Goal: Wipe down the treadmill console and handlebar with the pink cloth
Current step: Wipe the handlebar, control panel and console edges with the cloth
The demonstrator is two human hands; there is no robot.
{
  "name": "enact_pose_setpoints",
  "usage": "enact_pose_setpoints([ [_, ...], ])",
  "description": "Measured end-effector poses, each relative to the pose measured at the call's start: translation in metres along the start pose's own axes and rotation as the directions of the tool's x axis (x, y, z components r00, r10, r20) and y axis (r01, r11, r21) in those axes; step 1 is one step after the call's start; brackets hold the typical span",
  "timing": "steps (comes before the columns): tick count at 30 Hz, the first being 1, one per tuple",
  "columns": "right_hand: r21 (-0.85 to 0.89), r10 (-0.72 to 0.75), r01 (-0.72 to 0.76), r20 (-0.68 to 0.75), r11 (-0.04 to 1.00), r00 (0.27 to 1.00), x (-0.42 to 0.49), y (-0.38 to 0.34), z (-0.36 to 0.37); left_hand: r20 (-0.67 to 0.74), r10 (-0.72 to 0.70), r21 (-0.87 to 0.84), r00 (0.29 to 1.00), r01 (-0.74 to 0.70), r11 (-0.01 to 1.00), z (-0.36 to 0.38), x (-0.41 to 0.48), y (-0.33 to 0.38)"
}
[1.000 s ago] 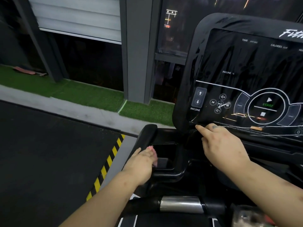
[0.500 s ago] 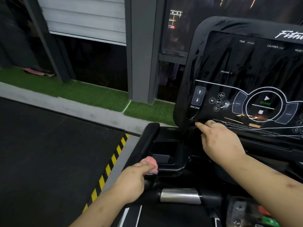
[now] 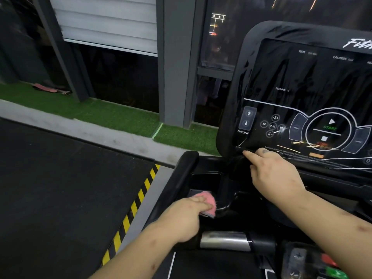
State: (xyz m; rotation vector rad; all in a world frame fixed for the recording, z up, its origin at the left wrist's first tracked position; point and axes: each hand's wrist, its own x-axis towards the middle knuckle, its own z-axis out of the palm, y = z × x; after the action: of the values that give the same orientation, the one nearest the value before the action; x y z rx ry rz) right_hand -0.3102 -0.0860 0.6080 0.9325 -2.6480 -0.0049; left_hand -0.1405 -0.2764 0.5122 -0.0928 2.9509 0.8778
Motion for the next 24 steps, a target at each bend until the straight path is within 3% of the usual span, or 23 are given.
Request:
enact_pose_setpoints([
  [4,0.006,0.000,0.000,0.000,1.000,1.000,-0.001,-0.001,0.000,0.006,-0.097,0.123,0.995,0.096,0.988,-0.013,-0.022,-0.034],
  [9,-0.003,-0.016,0.016,0.041,1.000,0.999,0.005,-0.007,-0.001,-0.054,-0.049,0.305,0.997,0.063,0.950,-0.013,-0.035,-0.035],
  [12,-0.037,-0.067,0.067,0.023,0.997,0.998,0.004,-0.022,0.003,-0.074,-0.101,0.381,0.992,0.122,0.916,-0.010,-0.039,-0.042],
  [15,-0.069,-0.128,0.129,0.027,0.989,0.991,0.004,-0.035,0.009,-0.199,-0.177,0.284,0.964,0.230,0.931,-0.017,-0.043,-0.050],
  [18,-0.075,-0.147,0.146,-0.002,0.986,0.989,0.005,-0.045,0.012,-0.189,-0.272,0.183,0.944,0.306,0.934,-0.019,-0.048,-0.051],
  [21,-0.080,-0.177,0.173,-0.049,0.982,0.983,0.004,-0.051,0.015,-0.165,-0.278,0.072,0.946,0.292,0.954,-0.004,-0.053,-0.052],
  [24,-0.077,-0.176,0.171,-0.059,0.982,0.983,0.003,-0.053,0.018,-0.180,-0.232,0.076,0.956,0.249,0.966,0.005,-0.047,-0.063],
])
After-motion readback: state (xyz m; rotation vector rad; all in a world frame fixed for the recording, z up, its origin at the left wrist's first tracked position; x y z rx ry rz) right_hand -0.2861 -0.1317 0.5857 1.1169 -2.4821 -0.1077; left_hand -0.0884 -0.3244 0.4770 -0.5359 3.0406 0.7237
